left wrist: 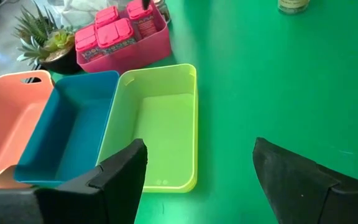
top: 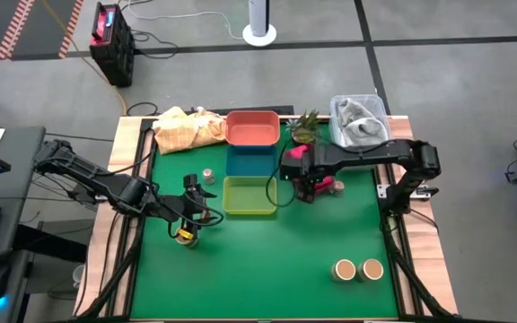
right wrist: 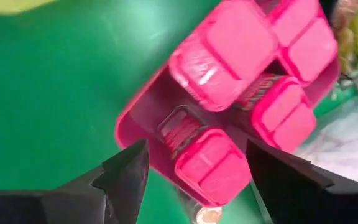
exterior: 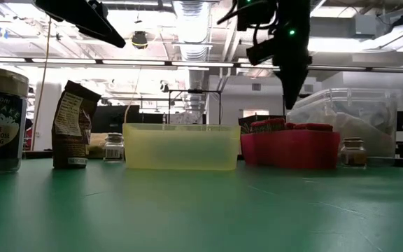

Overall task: Sort spices by type
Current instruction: Adjust the red bin, then put the orange seasoning bag into the yellow bin

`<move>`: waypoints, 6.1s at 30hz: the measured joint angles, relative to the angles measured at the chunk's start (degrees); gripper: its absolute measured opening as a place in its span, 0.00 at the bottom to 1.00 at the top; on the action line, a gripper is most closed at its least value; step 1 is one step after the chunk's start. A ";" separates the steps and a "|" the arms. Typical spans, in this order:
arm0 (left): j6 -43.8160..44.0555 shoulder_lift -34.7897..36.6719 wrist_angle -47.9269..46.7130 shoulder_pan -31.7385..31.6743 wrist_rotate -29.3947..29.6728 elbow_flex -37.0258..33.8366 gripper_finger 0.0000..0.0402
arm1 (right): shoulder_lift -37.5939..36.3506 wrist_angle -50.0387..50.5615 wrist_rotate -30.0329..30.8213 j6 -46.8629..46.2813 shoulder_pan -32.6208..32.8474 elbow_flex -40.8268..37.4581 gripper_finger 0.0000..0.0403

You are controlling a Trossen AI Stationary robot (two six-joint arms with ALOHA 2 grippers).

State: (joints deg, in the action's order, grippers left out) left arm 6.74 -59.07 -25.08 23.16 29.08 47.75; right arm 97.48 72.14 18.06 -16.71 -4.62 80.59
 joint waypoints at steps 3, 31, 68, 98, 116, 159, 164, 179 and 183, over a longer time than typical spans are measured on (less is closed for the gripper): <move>-0.02 0.00 -0.03 0.00 0.00 0.00 0.69 | 0.29 -0.85 0.08 2.09 3.19 -1.42 0.75; 0.03 0.00 -1.36 0.00 0.00 0.00 0.69 | 0.36 -15.90 -5.43 -1.37 6.66 -12.38 0.75; 1.05 0.00 -1.20 -0.01 -0.26 0.00 0.69 | 0.35 -21.61 -10.18 -0.85 6.22 -3.23 0.75; 28.56 -13.48 -28.62 -3.43 -3.11 15.44 0.64 | -7.18 -32.64 34.62 -13.84 17.99 -7.68 0.75; 42.86 -26.82 -41.14 -5.16 0.89 19.41 0.64 | -7.22 -31.67 34.80 -12.81 21.61 -7.67 0.75; 1.64 -27.30 -34.48 -9.13 -1.57 40.67 0.00 | -8.66 -30.56 36.22 -12.83 22.49 -7.67 0.75; -17.58 -28.58 -32.13 -11.36 -1.68 38.85 0.00 | -8.66 -30.54 36.22 -12.83 22.49 -7.67 0.75; -63.57 -29.16 -20.97 -15.97 -9.76 27.76 0.00 | -8.66 -30.10 36.20 -12.83 22.49 -7.65 0.75; -79.50 -29.09 -20.16 -16.63 -10.35 23.77 0.00 | -8.66 -30.01 36.20 -12.83 22.49 -7.65 0.75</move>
State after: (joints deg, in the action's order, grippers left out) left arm -72.76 -88.16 -45.24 6.53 18.73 71.52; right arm 88.82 42.14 54.26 -29.54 17.87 72.95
